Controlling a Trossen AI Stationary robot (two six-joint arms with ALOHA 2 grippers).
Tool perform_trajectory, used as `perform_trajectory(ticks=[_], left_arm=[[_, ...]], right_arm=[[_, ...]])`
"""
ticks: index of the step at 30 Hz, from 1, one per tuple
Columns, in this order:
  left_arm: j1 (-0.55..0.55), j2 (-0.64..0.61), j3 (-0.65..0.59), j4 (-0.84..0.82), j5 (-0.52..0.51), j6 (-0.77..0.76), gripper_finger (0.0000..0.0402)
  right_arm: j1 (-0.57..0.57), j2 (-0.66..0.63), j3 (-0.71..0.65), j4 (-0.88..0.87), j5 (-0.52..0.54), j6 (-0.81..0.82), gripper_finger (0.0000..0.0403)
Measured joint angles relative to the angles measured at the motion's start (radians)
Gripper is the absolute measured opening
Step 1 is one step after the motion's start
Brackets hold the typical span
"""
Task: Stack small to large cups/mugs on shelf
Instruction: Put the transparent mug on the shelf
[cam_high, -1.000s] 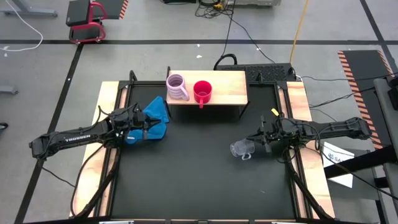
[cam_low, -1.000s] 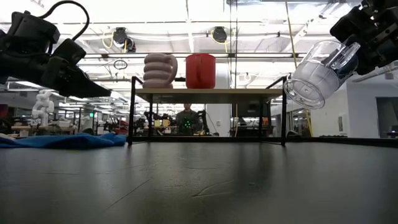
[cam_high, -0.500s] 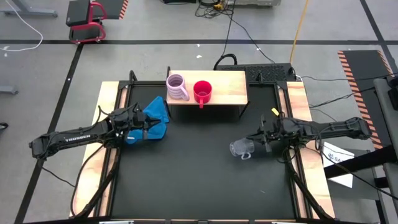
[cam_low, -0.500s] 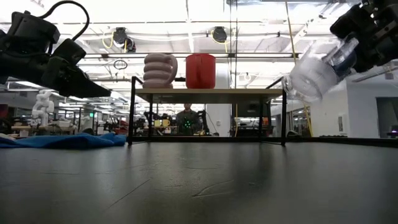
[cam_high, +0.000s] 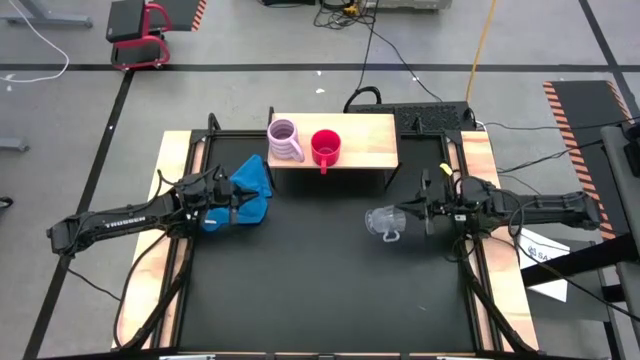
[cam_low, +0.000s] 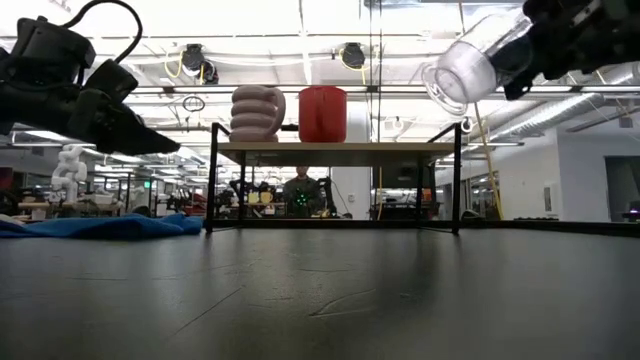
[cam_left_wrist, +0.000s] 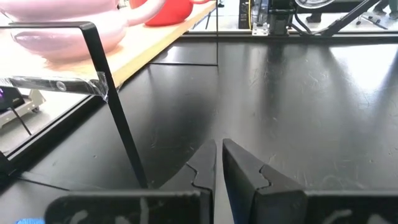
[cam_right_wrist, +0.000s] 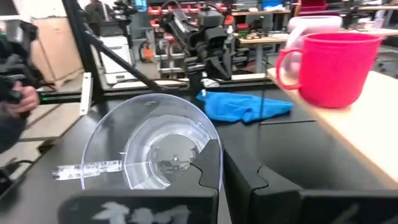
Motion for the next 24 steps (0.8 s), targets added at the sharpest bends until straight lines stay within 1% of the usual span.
perform_trajectory(ticks=[11,16,20,24], left_arm=[[0.000,0.000,0.000,0.006,0.000,0.027,0.0031],[0.000,0.000,0.000,0.006,0.001,0.029,0.0031],[0.000,0.000,0.000,0.005,0.001,0.029,0.0031],[0.000,0.000,0.000,0.005,0.001,0.029,0.0031]], right_arm=[[-0.191,0.131,0.206,-0.095,-0.011,-0.037,0.0000],[-0.291,0.228,0.309,-0.119,-0.135,-0.056,0.0000],[-0.359,0.316,0.383,-0.157,-0.144,-0.081,0.0000],[-0.451,0.399,0.476,-0.231,-0.212,-0.104,0.0000]])
